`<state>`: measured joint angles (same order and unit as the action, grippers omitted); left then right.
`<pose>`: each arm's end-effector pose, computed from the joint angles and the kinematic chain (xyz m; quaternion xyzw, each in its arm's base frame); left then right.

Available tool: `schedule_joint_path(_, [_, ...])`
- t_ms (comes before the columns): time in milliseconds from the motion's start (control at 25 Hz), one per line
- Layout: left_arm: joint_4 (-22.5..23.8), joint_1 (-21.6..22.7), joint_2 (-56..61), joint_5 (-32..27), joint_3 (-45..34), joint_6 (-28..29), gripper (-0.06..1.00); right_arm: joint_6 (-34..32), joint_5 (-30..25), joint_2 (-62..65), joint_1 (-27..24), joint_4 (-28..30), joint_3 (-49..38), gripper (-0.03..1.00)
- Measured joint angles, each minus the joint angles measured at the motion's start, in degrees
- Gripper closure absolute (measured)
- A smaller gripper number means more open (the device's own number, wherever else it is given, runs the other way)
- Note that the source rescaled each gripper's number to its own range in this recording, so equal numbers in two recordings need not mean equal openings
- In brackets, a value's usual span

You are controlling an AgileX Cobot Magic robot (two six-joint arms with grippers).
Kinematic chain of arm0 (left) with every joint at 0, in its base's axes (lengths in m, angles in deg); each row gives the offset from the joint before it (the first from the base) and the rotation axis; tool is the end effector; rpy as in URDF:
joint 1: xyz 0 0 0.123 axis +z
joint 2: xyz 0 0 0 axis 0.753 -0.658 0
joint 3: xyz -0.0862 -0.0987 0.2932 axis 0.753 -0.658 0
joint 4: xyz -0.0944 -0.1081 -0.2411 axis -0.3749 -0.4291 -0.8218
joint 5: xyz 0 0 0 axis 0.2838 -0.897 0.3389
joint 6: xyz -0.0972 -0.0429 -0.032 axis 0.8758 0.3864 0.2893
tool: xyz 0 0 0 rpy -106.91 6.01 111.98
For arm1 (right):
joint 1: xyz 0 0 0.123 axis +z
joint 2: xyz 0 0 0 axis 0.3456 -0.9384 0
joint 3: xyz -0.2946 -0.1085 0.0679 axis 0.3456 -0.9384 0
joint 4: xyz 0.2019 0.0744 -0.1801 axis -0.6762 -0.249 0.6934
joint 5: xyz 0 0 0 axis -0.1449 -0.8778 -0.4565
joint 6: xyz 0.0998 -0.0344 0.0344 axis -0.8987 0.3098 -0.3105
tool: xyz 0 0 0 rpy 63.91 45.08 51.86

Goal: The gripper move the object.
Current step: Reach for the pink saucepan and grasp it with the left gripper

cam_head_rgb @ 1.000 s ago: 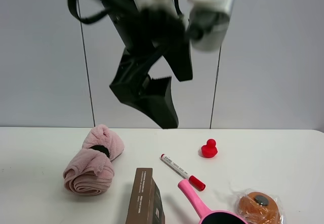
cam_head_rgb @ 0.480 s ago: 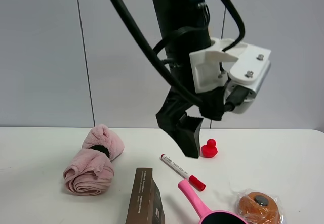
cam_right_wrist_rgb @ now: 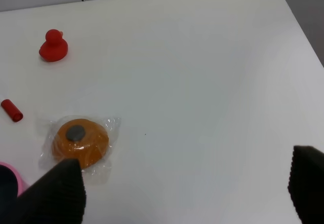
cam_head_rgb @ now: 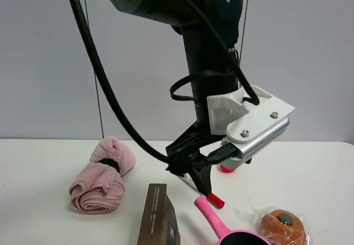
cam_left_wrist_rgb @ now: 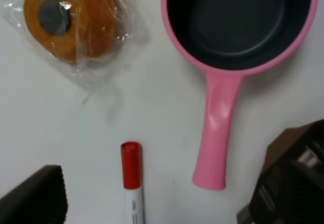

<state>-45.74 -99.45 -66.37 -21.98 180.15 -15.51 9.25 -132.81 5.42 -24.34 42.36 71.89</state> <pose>0.3186 -0.4135 0.2201 0.9262 0.3484 -0.0296 0.1413 0.0018 -0.0053 0.2796 0.0609 0.8537 -0.0275 0.5165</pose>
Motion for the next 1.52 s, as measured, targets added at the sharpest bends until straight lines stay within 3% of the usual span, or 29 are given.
schedule_joint_path(240, [2.22, 0.47, -3.76, 0.31, 0.07, -4.11, -0.01, 0.0, 0.0, 0.0, 0.0, 0.0, 0.0, -0.03])
schedule_joint_path(400, [1.69, 0.47, -4.01, 0.31, 0.22, -10.6, -0.01, 0.0, 0.0, 0.0, 0.0, 0.0, 0.0, -0.03])
schedule_joint_path(560, [1.53, 0.47, -4.92, 0.31, 0.33, -12.23, -0.01, 0.0, 0.0, 0.0, 0.0, 0.0, 0.0, -0.03])
schedule_joint_path(720, [0.82, 0.47, -7.03, 0.59, 0.33, -11.83, -0.01, 0.0, 0.0, 0.0, 0.0, 0.0, 0.0, -0.03])
schedule_joint_path(960, [0.75, 0.47, -9.2, 2.35, 0.18, -6.51, -0.01, 0.0, 0.0, 0.0, 0.0, 0.0, 0.0, -0.03])
schedule_joint_path(1520, [0.26, 0.19, -9.32, 6.53, -4.29, -6.61, 0.04, 0.0, 0.0, 0.0, 0.0, 0.0, 0.0, -0.03])
